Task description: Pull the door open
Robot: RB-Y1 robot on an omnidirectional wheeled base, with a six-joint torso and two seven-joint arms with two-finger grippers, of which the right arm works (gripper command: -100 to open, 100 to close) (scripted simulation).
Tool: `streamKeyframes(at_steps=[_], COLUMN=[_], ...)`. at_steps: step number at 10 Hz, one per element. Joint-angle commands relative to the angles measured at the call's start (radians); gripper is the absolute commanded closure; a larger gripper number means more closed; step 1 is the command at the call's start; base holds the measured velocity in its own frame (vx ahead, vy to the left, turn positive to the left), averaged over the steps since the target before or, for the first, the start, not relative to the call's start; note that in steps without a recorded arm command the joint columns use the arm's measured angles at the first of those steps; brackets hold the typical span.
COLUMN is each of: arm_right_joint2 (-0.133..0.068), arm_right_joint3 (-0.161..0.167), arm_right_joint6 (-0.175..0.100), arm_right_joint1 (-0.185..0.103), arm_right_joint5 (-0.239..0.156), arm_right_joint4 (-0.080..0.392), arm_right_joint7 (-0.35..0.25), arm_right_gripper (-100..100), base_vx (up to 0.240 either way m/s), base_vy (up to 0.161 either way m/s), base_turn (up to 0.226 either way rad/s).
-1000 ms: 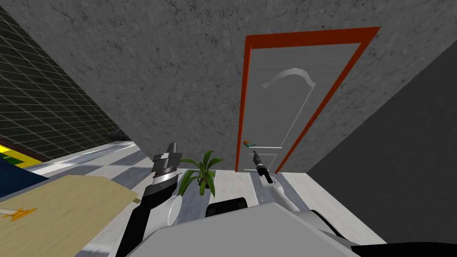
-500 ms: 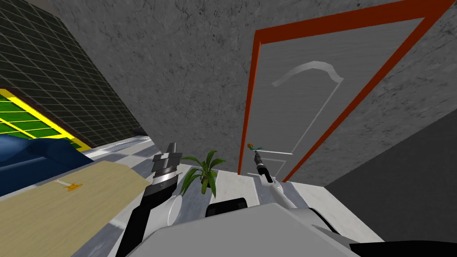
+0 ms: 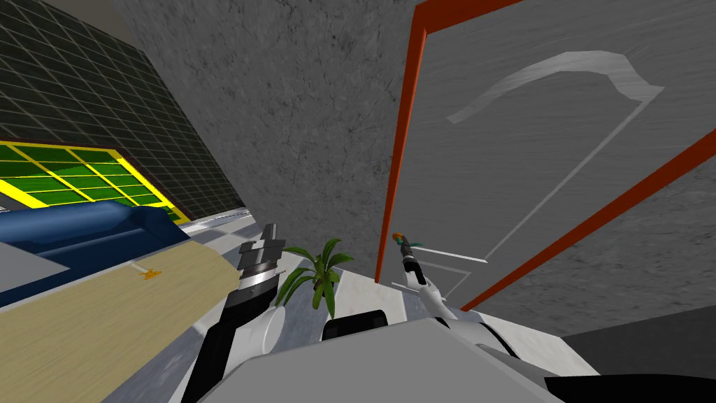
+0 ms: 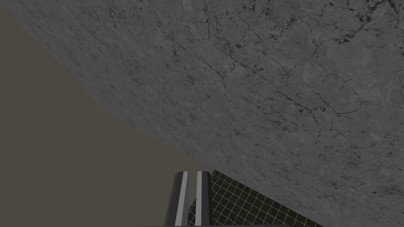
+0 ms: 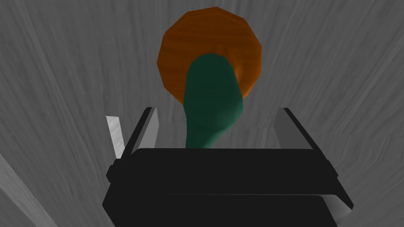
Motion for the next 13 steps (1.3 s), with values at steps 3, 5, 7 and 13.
streamKeyframes(at_steps=[3,5,7,13], arm_right_joint2=[0.0,0.0,0.0,-0.074], arm_right_joint3=[0.0,0.0,0.0,0.045], arm_right_joint6=[0.0,0.0,0.0,-0.029], arm_right_joint1=[0.0,0.0,0.0,0.038], arm_right_joint5=[0.0,0.0,0.0,0.013], arm_right_joint4=[0.0,0.0,0.0,0.017], arm_right_joint7=[0.0,0.0,0.0,-0.102], arm_right_gripper=[100,100,100,100], base_vx=[0.013,-0.02,-0.004,-0.17], base_vy=[-0.012,0.013,0.0,0.026], base_turn=[-0.005,-0.003,0.001,0.144])
